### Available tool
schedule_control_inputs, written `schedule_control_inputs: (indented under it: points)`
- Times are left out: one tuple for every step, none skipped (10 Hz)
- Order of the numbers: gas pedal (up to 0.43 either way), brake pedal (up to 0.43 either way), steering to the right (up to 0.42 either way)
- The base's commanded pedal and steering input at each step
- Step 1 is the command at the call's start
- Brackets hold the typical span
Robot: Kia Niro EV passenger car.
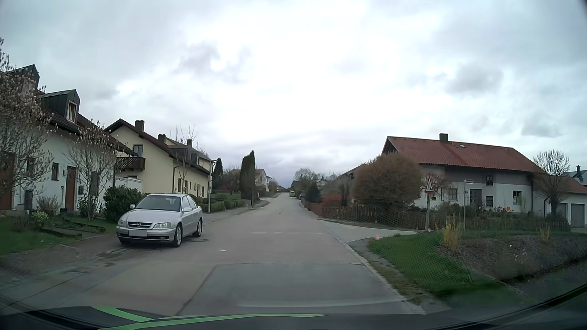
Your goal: Follow the waypoints while adhering to traffic rules and regulations
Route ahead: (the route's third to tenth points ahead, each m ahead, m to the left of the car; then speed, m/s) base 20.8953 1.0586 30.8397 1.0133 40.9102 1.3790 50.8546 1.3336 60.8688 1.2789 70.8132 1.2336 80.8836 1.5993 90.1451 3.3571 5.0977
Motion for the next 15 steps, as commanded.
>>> schedule_control_inputs:
  points:
    - [0.047, 0.000, -0.005]
    - [0.047, 0.000, -0.005]
    - [0.047, 0.000, -0.004]
    - [0.047, 0.000, -0.004]
    - [0.059, 0.000, -0.004]
    - [0.079, 0.000, -0.004]
    - [0.087, 0.000, -0.004]
    - [0.087, 0.000, -0.004]
    - [0.098, 0.000, -0.004]
    - [0.110, 0.000, -0.003]
    - [0.110, 0.000, -0.003]
    - [0.118, 0.000, -0.003]
    - [0.130, 0.000, -0.003]
    - [0.130, 0.000, -0.003]
    - [0.130, 0.000, -0.003]
